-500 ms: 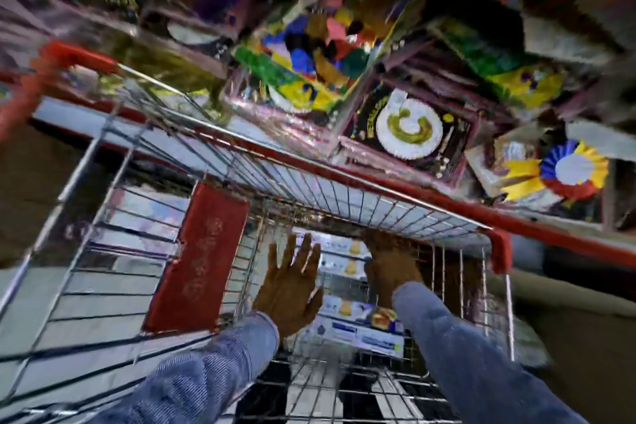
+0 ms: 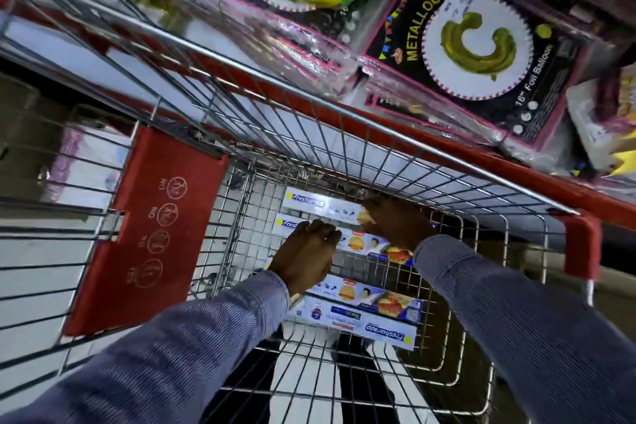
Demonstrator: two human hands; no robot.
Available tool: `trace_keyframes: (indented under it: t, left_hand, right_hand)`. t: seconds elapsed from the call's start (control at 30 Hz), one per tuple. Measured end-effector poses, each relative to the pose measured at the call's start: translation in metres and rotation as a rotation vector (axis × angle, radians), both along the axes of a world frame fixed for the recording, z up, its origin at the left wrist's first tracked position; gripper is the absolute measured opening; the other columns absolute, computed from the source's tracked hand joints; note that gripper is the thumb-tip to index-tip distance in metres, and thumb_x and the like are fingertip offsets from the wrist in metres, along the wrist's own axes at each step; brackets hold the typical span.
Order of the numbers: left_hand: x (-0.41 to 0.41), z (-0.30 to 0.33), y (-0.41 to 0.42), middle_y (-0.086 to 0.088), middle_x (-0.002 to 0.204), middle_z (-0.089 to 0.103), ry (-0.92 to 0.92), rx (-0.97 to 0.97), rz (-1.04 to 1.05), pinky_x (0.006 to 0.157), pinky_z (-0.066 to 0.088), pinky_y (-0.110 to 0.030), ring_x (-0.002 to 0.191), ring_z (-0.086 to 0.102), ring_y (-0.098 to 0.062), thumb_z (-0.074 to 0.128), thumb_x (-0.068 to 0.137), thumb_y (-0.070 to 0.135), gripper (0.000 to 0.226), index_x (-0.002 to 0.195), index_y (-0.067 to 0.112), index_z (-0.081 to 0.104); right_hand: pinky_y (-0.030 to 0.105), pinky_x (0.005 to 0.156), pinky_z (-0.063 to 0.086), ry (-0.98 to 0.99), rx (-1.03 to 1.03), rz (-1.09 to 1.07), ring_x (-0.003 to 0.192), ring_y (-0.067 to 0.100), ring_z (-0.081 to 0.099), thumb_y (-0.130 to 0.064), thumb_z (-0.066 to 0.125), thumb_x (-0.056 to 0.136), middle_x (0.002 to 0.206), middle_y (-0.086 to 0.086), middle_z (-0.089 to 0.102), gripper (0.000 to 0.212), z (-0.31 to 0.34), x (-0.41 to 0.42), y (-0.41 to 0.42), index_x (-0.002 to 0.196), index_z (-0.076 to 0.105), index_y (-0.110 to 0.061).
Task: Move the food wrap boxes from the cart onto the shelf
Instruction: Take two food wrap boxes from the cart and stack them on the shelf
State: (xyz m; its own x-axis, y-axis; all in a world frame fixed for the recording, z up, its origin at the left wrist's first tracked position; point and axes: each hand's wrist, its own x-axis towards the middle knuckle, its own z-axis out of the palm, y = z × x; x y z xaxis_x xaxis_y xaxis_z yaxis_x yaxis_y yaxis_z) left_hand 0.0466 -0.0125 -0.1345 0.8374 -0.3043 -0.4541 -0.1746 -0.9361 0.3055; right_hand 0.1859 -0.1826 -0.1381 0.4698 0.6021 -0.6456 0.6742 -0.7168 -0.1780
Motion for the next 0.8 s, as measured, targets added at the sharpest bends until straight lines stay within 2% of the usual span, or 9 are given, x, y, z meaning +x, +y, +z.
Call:
trace_keyframes:
  t: [0.07,0.1,0.2,0.27,0.4,0.5,0.63,0.73,0.8]
  left_hand:
    - [0.006,-0.011,-0.004,-0.021,0.123,0.063,-0.026,0.001,-0.04,0.095,0.049,-0.049,0.111,0.057,-0.04,0.064,0.077,0.01,0.052,0.127,0.0,0.054]
    - [0.008,-0.013,-0.003,-0.021,0.122,0.063,-0.039,0.015,-0.05,0.093,0.051,-0.048,0.109,0.058,-0.04,0.066,0.075,0.008,0.055,0.127,-0.001,0.054]
    - [0.016,-0.017,-0.012,-0.022,0.135,0.055,-0.048,0.077,-0.026,0.098,0.047,-0.051,0.117,0.055,-0.042,0.064,0.076,-0.001,0.061,0.135,0.0,0.047]
    - [0.019,-0.019,-0.016,-0.022,0.138,0.053,-0.058,0.105,-0.013,0.099,0.046,-0.052,0.119,0.054,-0.042,0.058,0.079,-0.006,0.06,0.137,0.0,0.045]
    - [0.016,0.001,-0.016,-0.016,0.134,0.056,-0.057,0.104,-0.016,0.097,0.047,-0.047,0.119,0.055,-0.036,0.065,0.077,0.005,0.061,0.136,0.005,0.046]
    - [0.004,0.038,-0.01,-0.014,0.129,0.06,-0.063,0.099,-0.01,0.096,0.049,-0.047,0.114,0.058,-0.035,0.073,0.072,0.014,0.066,0.133,0.007,0.049]
    - [-0.009,0.132,0.005,-0.01,0.109,0.071,-0.143,0.045,0.025,0.076,0.06,-0.039,0.093,0.069,-0.031,0.076,0.053,0.015,0.065,0.117,0.012,0.064]
    - [-0.011,0.218,0.015,-0.002,0.1,0.076,-0.269,0.059,0.037,0.06,0.06,-0.029,0.081,0.073,-0.022,0.08,0.041,0.023,0.069,0.109,0.017,0.071]
    - [-0.007,0.276,0.023,-0.001,0.106,0.074,-0.344,0.021,0.056,0.065,0.061,-0.031,0.088,0.072,-0.024,0.075,0.048,0.025,0.069,0.116,0.02,0.067]
  right_hand:
    - [0.044,0.091,0.053,-0.05,-0.001,0.035,0.117,0.039,0.059,-0.042,0.055,0.096,0.13,0.02,0.06,0.069,0.0,0.006,0.0,0.149,0.029,-0.007]
    - [0.043,0.087,0.053,-0.089,0.002,0.056,0.112,0.039,0.062,-0.042,0.056,0.095,0.125,0.021,0.063,0.07,0.002,0.008,0.002,0.149,0.029,-0.005]
    - [0.04,0.079,0.054,-0.188,0.014,0.111,0.104,0.038,0.066,-0.044,0.058,0.094,0.116,0.021,0.067,0.072,0.01,0.009,0.001,0.147,0.031,-0.003]
    - [0.04,0.082,0.053,-0.204,0.035,0.118,0.107,0.038,0.065,-0.041,0.058,0.095,0.118,0.02,0.066,0.068,0.019,0.005,-0.001,0.146,0.033,-0.003]
    - [0.041,0.083,0.052,-0.188,0.093,0.049,0.107,0.038,0.065,-0.036,0.06,0.091,0.118,0.019,0.066,0.054,0.057,-0.005,-0.005,0.135,0.046,-0.006]
    - [0.042,0.081,0.055,-0.201,0.16,0.042,0.103,0.037,0.068,-0.032,0.061,0.09,0.114,0.017,0.069,0.043,0.1,-0.008,-0.007,0.126,0.053,-0.009]
    - [0.04,0.078,0.057,-0.248,0.289,0.07,0.096,0.033,0.07,-0.038,0.064,0.088,0.106,0.013,0.072,0.035,0.186,-0.008,-0.003,0.112,0.06,-0.012]
    - [0.037,0.076,0.057,-0.319,0.371,0.11,0.097,0.031,0.069,-0.049,0.06,0.087,0.105,0.009,0.072,0.042,0.257,-0.005,0.0,0.114,0.061,-0.017]
    - [0.035,0.072,0.054,-0.326,0.438,0.089,0.095,0.029,0.069,-0.062,0.051,0.084,0.103,0.007,0.071,0.052,0.312,0.001,0.002,0.119,0.059,-0.023]
